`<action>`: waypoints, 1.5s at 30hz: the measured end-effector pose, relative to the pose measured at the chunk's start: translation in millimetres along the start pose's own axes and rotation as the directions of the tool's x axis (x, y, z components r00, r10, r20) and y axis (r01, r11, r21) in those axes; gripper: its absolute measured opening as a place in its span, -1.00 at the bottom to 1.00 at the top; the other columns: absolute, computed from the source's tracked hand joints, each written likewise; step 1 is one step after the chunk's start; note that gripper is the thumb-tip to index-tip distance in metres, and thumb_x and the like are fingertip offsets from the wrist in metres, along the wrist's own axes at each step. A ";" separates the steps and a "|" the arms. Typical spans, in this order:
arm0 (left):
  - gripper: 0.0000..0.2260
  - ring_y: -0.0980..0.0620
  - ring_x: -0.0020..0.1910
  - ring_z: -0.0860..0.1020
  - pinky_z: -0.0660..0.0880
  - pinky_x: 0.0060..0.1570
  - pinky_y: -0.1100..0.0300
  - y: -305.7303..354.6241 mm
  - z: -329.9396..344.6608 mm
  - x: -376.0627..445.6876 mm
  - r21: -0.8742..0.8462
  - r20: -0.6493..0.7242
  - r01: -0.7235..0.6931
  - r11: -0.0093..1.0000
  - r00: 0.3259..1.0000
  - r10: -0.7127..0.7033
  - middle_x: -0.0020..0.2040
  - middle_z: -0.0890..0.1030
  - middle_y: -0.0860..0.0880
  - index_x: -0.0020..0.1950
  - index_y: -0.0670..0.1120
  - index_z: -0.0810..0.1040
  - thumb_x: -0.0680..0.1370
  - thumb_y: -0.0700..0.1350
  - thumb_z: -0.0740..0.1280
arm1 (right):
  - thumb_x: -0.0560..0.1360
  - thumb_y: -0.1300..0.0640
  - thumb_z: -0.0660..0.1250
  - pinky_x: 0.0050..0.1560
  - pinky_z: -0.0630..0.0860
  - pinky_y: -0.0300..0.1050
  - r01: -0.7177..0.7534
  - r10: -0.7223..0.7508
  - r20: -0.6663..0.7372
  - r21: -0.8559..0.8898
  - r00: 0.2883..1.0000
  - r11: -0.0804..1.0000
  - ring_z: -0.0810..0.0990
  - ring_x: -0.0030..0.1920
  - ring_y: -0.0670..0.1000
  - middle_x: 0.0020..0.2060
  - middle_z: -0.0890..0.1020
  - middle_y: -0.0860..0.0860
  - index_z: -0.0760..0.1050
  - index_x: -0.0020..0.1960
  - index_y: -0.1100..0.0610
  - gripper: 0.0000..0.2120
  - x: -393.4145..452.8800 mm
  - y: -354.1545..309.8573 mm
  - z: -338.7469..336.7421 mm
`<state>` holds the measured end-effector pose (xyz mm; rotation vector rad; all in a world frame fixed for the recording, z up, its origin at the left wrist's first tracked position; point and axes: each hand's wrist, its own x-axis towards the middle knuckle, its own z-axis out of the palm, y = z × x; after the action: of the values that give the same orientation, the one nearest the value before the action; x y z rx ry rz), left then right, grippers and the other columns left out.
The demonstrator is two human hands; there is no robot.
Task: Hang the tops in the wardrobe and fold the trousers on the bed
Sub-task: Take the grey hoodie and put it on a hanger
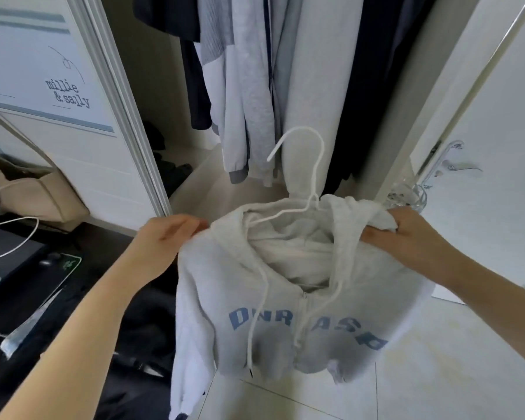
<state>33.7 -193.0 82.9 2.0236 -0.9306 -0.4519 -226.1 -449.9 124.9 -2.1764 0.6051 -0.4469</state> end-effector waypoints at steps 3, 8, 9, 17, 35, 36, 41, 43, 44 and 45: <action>-0.61 0.21 -0.22 0.54 0.43 -0.19 0.23 26.6 17.9 -1.2 0.036 0.014 -0.101 0.994 0.995 0.100 -0.22 0.60 0.14 -0.09 0.13 0.55 0.47 0.40 0.17 | 0.21 -0.28 0.37 -0.33 0.32 -0.18 -0.065 0.074 -0.102 0.086 0.992 0.994 0.43 -0.40 -0.03 -0.43 0.46 0.07 0.46 -0.30 0.33 -0.39 5.7 -4.9 -4.7; -0.53 0.08 -0.28 0.51 0.41 -0.27 0.26 47.8 31.4 20.6 0.145 -0.300 -0.110 0.983 0.942 0.150 -0.26 0.56 -0.07 -0.12 -0.12 0.50 0.36 0.31 0.34 | 0.38 -0.11 0.44 -0.37 0.40 -0.41 0.129 -0.133 -0.109 -0.046 0.985 0.991 0.53 -0.39 -0.21 -0.39 0.59 -0.17 0.54 -0.21 -0.12 -0.88 21.3 -31.3 -16.5; -0.57 0.13 -0.33 0.48 0.37 -0.32 0.33 51.4 24.5 28.3 0.114 -0.347 -0.137 0.984 0.923 0.168 -0.29 0.54 -0.09 -0.16 -0.12 0.49 0.38 0.27 0.37 | 0.36 -0.17 0.42 -0.34 0.46 -0.35 0.146 -0.149 -0.054 -0.055 0.987 0.988 0.57 -0.32 -0.19 -0.30 0.63 -0.14 0.55 -0.07 -0.10 -0.79 26.6 -35.9 -23.1; -0.79 0.12 -0.39 0.46 0.34 -0.46 0.37 86.9 -52.6 72.5 0.129 -0.467 -0.263 0.956 0.834 0.293 -0.33 0.54 -0.05 -0.20 -0.07 0.52 0.47 0.02 0.46 | 0.35 -0.40 0.08 -0.28 0.45 -0.30 0.132 -0.125 0.127 -0.051 0.984 0.990 0.54 -0.37 -0.07 -0.39 0.55 0.00 0.48 -0.29 0.12 -0.42 45.1 -68.0 -52.9; -0.52 0.05 0.25 0.50 0.37 0.31 0.03 161.2 -246.6 257.9 -0.211 -0.462 -0.391 0.896 0.848 0.261 0.28 0.56 0.04 0.27 0.21 0.52 0.57 0.38 -0.03 | 0.19 -0.16 0.39 -0.36 0.54 -0.35 0.294 -0.250 -0.157 0.587 0.955 0.754 0.69 -0.26 -0.12 -0.24 0.72 -0.04 0.72 -0.31 0.02 -0.72 180.5 -257.2 -76.7; -0.47 0.00 0.24 0.52 0.40 0.30 0.00 163.7 -260.5 272.0 -0.373 -0.463 -0.350 0.859 0.873 0.154 0.27 0.57 0.00 0.27 0.18 0.53 0.55 0.41 0.00 | 0.16 -0.17 0.39 -0.36 0.55 -0.35 0.326 -0.252 -0.206 0.576 0.945 0.749 0.70 -0.26 -0.12 -0.25 0.72 -0.05 0.71 -0.33 0.01 -0.72 190.2 -271.5 -82.6; -0.36 -0.12 0.05 0.66 0.54 -0.12 0.06 144.6 -280.3 330.0 -0.709 -0.230 -0.229 0.667 0.969 0.088 0.06 0.70 -0.04 0.18 0.16 0.60 0.32 0.53 0.18 | 0.21 -0.04 0.46 -0.30 0.59 -0.25 0.421 -0.250 -0.339 0.697 0.907 0.581 0.71 -0.14 -0.02 -0.13 0.73 0.01 0.73 -0.21 0.11 -0.74 235.9 -321.9 -100.0; -0.46 -0.07 -0.02 0.69 0.57 -0.17 0.08 147.6 -272.2 348.9 -0.717 -0.130 -0.217 0.662 0.975 0.179 0.01 0.72 -0.02 0.01 0.22 0.68 0.32 0.53 0.19 | 0.38 -0.02 0.46 -0.18 0.62 -0.15 0.424 -0.204 -0.383 0.676 0.901 0.603 0.71 -0.09 0.02 -0.10 0.72 0.03 0.70 -0.06 0.14 -0.75 256.1 -344.6 -97.3; -0.51 -0.07 -0.02 0.69 0.58 -0.15 0.08 155.3 -266.8 353.3 -0.726 -0.081 -0.204 0.657 0.974 0.213 0.01 0.72 -0.03 -0.03 0.22 0.70 0.37 0.50 0.20 | 0.45 -0.02 0.43 -0.08 0.62 -0.09 0.424 -0.176 -0.412 0.650 0.894 0.630 0.70 -0.06 0.04 -0.06 0.72 0.03 0.67 0.02 0.16 -0.73 265.8 -356.9 -93.3; -0.54 -0.10 -0.01 0.69 0.58 -0.11 0.05 163.8 -263.0 360.8 -0.724 -0.065 -0.198 0.660 0.973 0.221 0.01 0.71 -0.06 -0.02 0.16 0.71 0.43 0.45 0.22 | 0.49 -0.03 0.39 0.02 0.61 -0.06 0.430 -0.163 -0.448 0.596 0.879 0.679 0.69 -0.03 0.05 -0.03 0.70 0.03 0.62 0.09 0.17 -0.69 275.9 -368.6 -87.7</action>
<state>357.0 -381.3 376.6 1.1587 -0.8100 -0.6071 56.2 -454.3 498.9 -1.4640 0.1909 -1.0897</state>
